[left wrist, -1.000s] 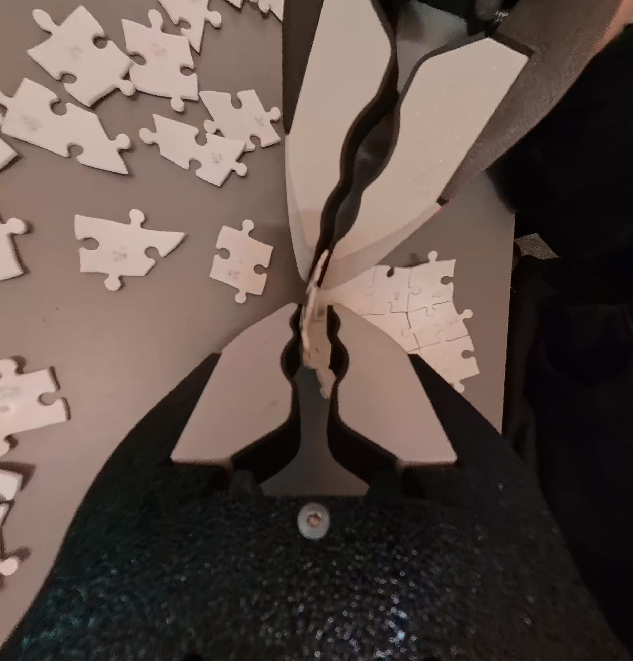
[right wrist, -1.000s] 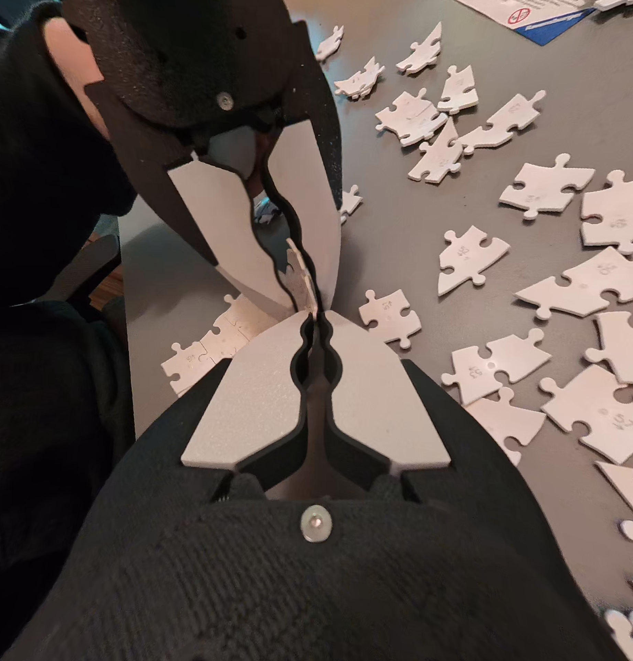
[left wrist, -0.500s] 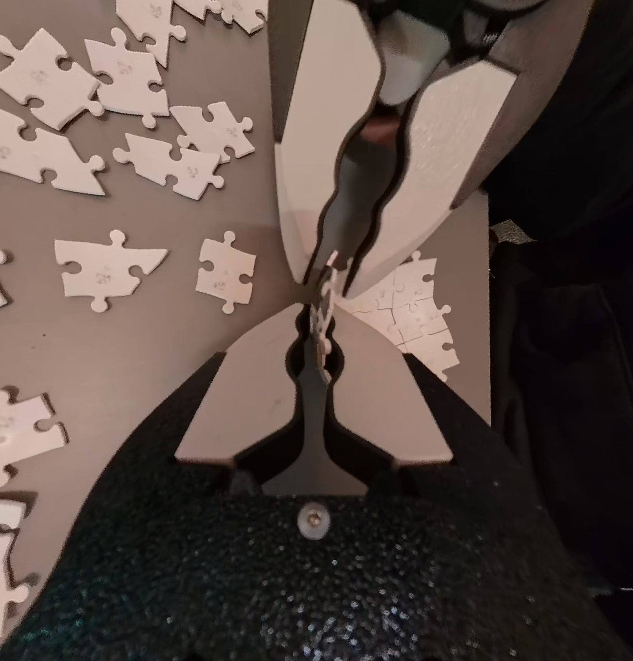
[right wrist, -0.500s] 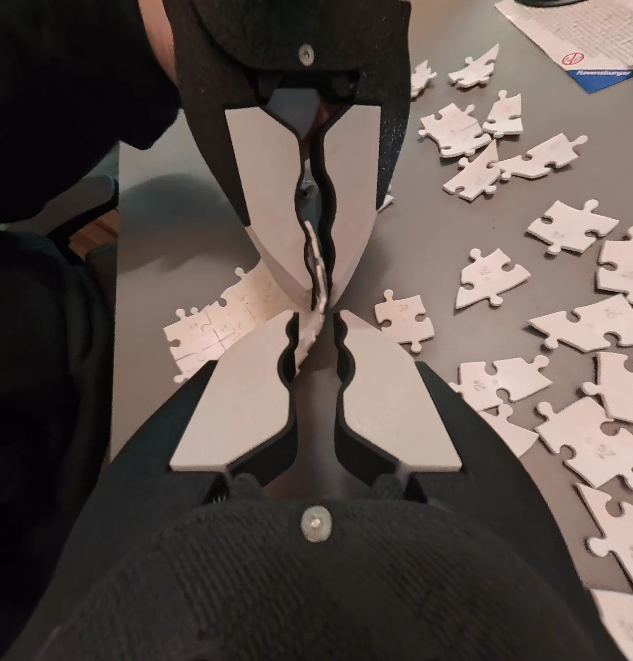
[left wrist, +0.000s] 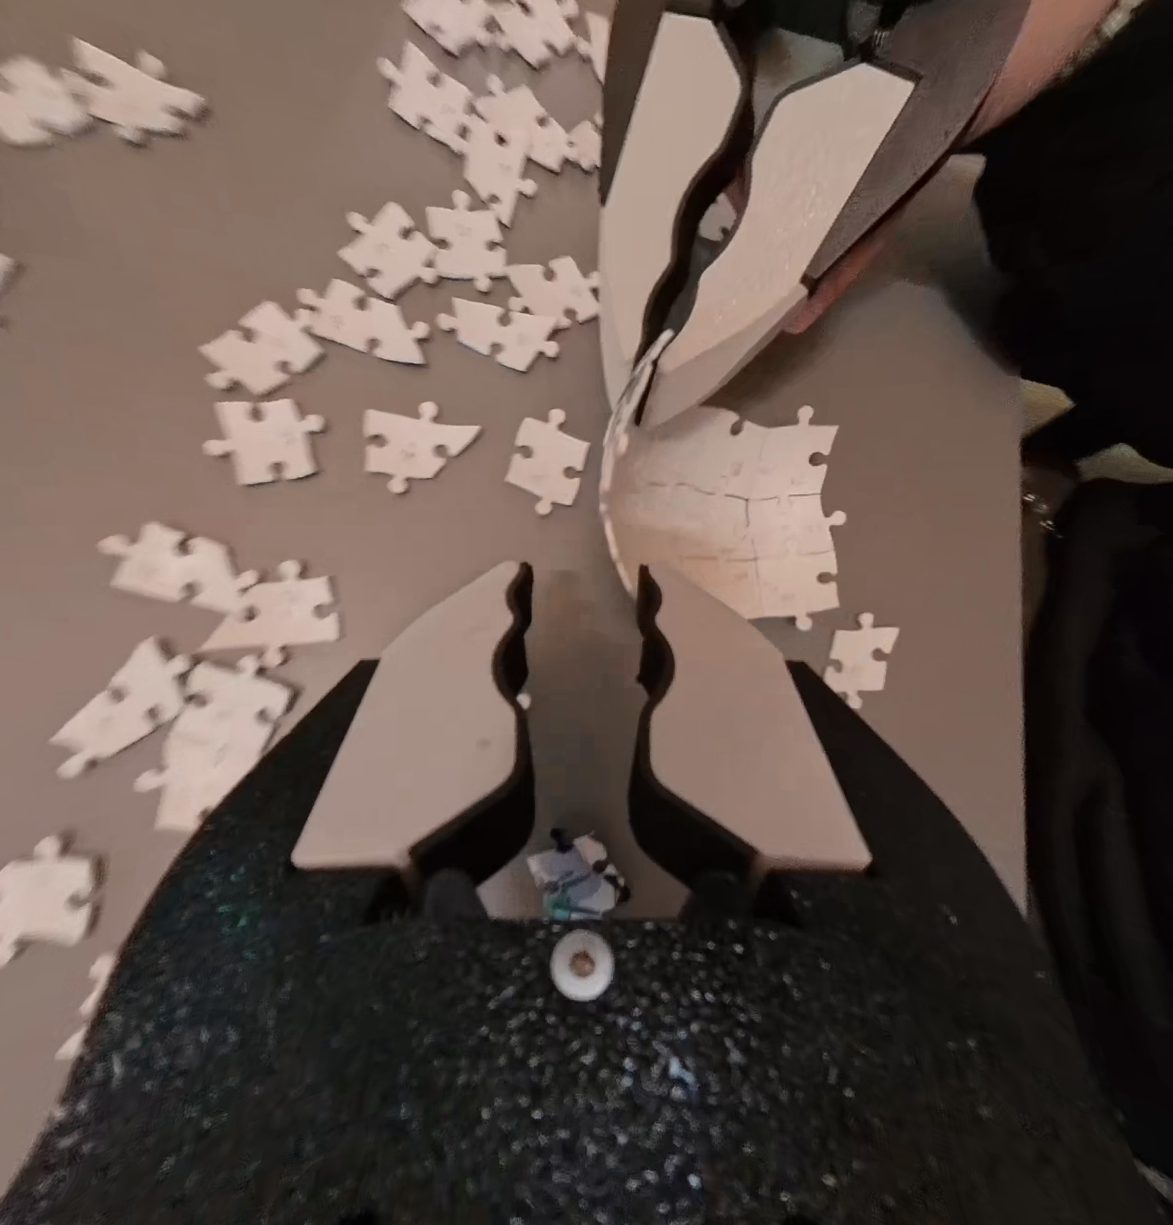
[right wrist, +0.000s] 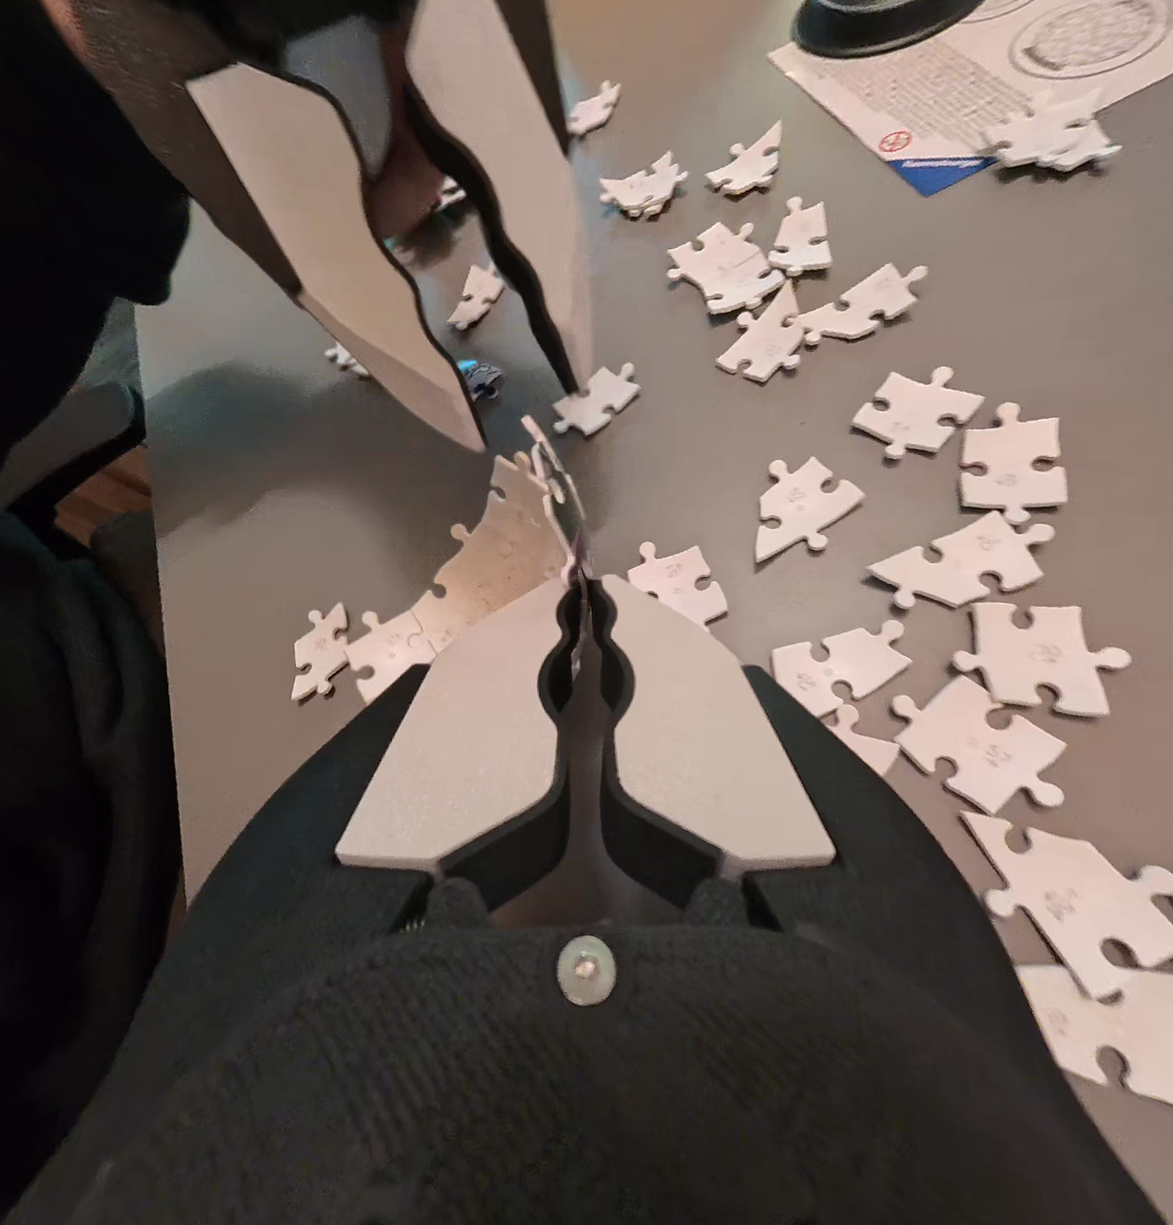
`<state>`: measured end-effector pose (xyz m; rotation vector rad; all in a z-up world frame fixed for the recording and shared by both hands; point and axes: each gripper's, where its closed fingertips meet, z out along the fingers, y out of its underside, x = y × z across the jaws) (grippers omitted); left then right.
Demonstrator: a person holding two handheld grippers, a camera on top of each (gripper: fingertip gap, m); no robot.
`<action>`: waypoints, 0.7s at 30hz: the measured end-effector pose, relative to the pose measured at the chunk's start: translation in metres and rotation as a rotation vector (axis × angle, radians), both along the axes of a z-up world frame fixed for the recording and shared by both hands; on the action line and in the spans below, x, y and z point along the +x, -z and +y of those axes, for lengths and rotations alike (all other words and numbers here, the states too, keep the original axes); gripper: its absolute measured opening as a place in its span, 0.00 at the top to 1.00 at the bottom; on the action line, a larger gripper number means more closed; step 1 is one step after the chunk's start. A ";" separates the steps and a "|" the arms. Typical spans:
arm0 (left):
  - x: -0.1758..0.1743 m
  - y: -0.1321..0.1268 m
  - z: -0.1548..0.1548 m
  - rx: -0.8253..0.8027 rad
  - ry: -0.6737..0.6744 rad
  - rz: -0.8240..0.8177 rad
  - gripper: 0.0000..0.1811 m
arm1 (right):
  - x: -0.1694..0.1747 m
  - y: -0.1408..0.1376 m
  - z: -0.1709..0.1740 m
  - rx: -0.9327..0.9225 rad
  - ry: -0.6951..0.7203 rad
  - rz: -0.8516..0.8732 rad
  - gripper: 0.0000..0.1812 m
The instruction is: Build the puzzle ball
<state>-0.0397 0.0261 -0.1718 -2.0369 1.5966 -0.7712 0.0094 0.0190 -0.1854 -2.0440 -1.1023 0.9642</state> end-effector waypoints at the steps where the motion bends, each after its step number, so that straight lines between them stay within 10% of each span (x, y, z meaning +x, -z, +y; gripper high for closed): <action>1: -0.007 -0.006 0.003 0.037 -0.031 -0.021 0.84 | 0.002 -0.002 0.002 0.008 0.018 -0.008 0.99; 7: -0.036 -0.018 0.012 0.059 -0.286 -0.100 0.87 | 0.006 -0.004 0.007 0.043 0.064 -0.073 0.99; 13: 0.002 0.016 -0.018 -0.263 -0.341 -0.085 0.76 | 0.003 -0.005 0.009 0.028 0.082 -0.067 0.99; 21: 0.018 0.041 -0.029 -0.358 -0.305 -0.025 0.87 | 0.002 -0.009 0.007 0.042 0.068 -0.060 0.99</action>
